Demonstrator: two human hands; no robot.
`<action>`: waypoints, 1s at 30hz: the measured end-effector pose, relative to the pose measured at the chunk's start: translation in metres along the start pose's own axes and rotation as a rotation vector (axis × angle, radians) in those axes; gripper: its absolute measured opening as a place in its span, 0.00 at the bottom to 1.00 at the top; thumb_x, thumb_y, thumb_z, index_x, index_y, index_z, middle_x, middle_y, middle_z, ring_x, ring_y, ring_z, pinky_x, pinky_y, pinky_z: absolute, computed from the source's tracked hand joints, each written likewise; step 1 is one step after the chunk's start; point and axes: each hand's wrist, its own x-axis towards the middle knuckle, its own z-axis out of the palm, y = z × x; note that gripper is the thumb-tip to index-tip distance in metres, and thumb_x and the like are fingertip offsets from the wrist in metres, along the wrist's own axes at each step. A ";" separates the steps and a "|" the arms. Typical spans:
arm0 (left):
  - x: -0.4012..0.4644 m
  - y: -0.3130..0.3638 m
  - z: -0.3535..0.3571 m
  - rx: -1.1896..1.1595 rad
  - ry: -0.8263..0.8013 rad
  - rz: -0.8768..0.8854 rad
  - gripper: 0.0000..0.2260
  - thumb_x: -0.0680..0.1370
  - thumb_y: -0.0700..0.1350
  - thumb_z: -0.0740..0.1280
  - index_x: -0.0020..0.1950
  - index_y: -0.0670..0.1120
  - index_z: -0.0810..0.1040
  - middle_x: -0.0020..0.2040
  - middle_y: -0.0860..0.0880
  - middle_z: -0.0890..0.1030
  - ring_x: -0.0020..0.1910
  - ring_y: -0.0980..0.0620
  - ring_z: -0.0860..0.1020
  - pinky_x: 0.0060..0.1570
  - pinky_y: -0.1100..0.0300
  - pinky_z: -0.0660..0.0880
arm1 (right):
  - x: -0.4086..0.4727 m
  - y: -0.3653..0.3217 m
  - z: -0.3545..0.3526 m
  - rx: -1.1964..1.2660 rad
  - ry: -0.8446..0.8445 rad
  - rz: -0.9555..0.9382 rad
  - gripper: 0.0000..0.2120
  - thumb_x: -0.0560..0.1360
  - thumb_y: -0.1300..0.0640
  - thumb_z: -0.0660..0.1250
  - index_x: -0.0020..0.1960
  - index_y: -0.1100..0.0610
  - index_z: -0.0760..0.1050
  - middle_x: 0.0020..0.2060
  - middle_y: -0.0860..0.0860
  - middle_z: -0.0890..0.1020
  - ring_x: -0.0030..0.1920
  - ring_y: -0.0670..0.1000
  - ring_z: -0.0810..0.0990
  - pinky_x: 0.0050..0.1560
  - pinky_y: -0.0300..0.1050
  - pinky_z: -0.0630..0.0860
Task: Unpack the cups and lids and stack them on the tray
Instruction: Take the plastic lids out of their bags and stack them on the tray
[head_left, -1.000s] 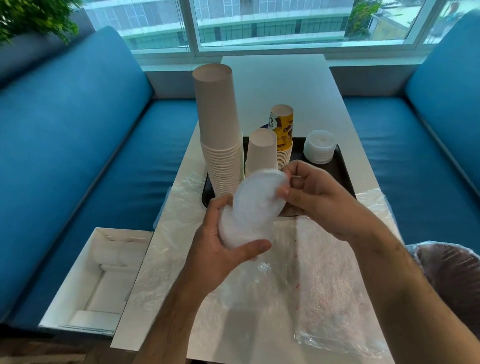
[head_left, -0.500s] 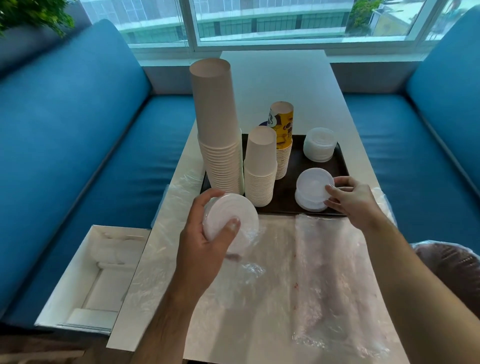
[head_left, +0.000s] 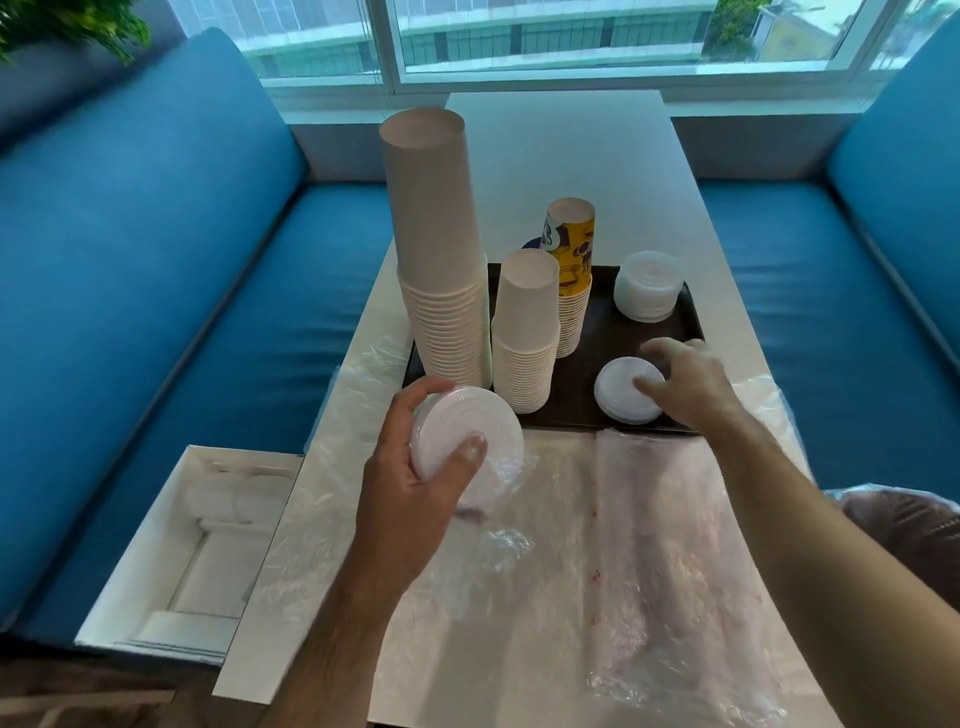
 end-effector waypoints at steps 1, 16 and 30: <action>0.000 0.000 0.001 -0.002 -0.007 0.000 0.22 0.76 0.45 0.73 0.58 0.70 0.70 0.51 0.76 0.71 0.57 0.60 0.75 0.34 0.61 0.82 | -0.002 -0.005 0.002 -0.022 -0.047 -0.048 0.25 0.75 0.52 0.75 0.70 0.47 0.74 0.65 0.55 0.73 0.63 0.57 0.74 0.64 0.53 0.74; 0.000 0.004 0.002 0.021 -0.016 0.017 0.20 0.76 0.48 0.73 0.59 0.68 0.70 0.54 0.73 0.72 0.58 0.54 0.75 0.40 0.57 0.84 | -0.024 -0.017 0.017 -0.180 -0.154 -0.129 0.31 0.70 0.51 0.79 0.71 0.44 0.74 0.66 0.52 0.67 0.66 0.58 0.72 0.64 0.53 0.75; -0.006 0.009 0.005 0.043 -0.094 0.028 0.20 0.76 0.47 0.73 0.58 0.69 0.70 0.53 0.76 0.70 0.56 0.67 0.74 0.37 0.65 0.82 | -0.089 -0.100 -0.044 0.320 -0.296 -0.461 0.12 0.78 0.56 0.71 0.60 0.48 0.82 0.48 0.42 0.84 0.47 0.42 0.83 0.47 0.34 0.79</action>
